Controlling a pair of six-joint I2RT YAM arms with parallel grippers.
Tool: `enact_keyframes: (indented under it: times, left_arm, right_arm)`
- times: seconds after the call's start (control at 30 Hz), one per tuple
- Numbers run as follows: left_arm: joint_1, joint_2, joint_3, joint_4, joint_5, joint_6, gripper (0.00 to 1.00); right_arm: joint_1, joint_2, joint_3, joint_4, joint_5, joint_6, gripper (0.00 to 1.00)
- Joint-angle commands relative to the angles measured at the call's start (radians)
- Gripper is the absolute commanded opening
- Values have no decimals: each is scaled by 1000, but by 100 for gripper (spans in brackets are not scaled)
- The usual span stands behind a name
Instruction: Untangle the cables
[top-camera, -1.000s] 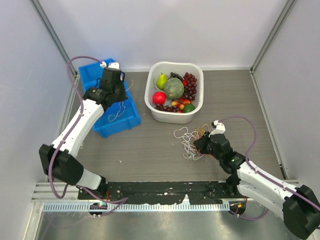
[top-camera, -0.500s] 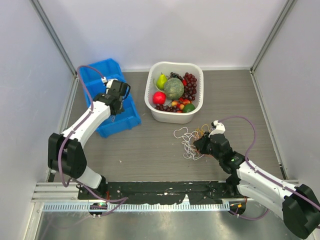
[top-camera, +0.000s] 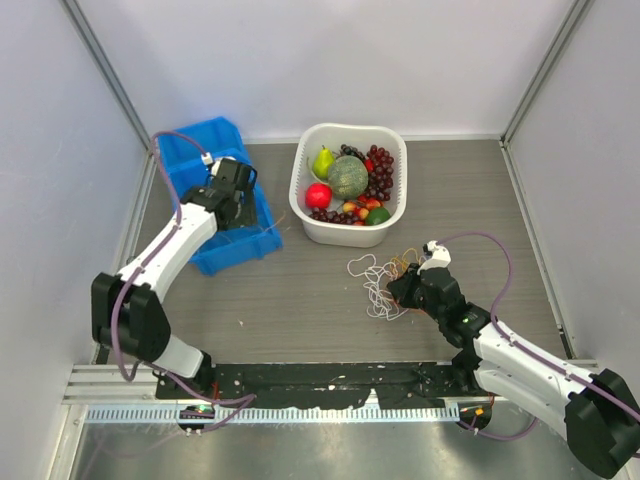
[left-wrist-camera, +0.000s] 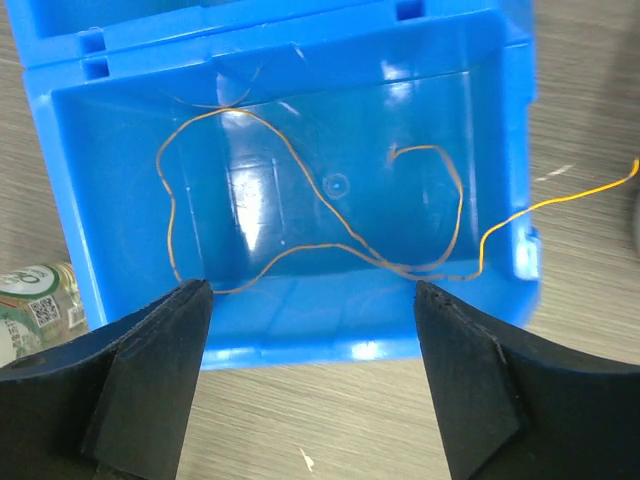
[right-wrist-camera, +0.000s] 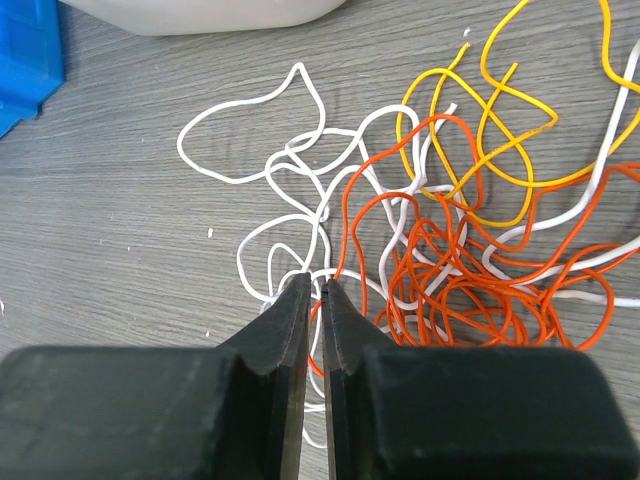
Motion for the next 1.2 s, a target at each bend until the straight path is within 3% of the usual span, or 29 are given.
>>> enact_keyframes:
  times: [0.0,0.13,0.3,0.37,0.57,0.7,0.8,1.0,1.17]
  left_arm:
    - [7,-131,9,29,101,24,89]
    - [7,-215,-9,61,258,44,96]
    - [-2,-305,-103,224,715,44,95]
    - [-47,-318,-142,286,794,11,92]
    - [-326,-288,-207,391,667,-5,84]
    - [-430,-234,-305,565,652,-106,77]
    - [-478,-167,-340,655,653,-157,77]
    - [-532,-15,-287,588,572,-163,83]
    - [-529,65,-290,606,442,-158,74]
  right_arm:
    - [-3,-11,-1,31,20,2,15]
    - [-3,-6,-1,33,24,4,15]
    - [-3,-25,-1,22,47,7,15]
    - [-1,-42,5,4,69,13,15]
    - [-4,-78,76,-144,234,51,15]
    - [-21,-17,125,-194,314,79,16]
    - [-37,87,142,-141,245,56,16]
    - [-34,271,157,-12,19,-28,16]
    - [11,322,137,68,-146,-52,16]
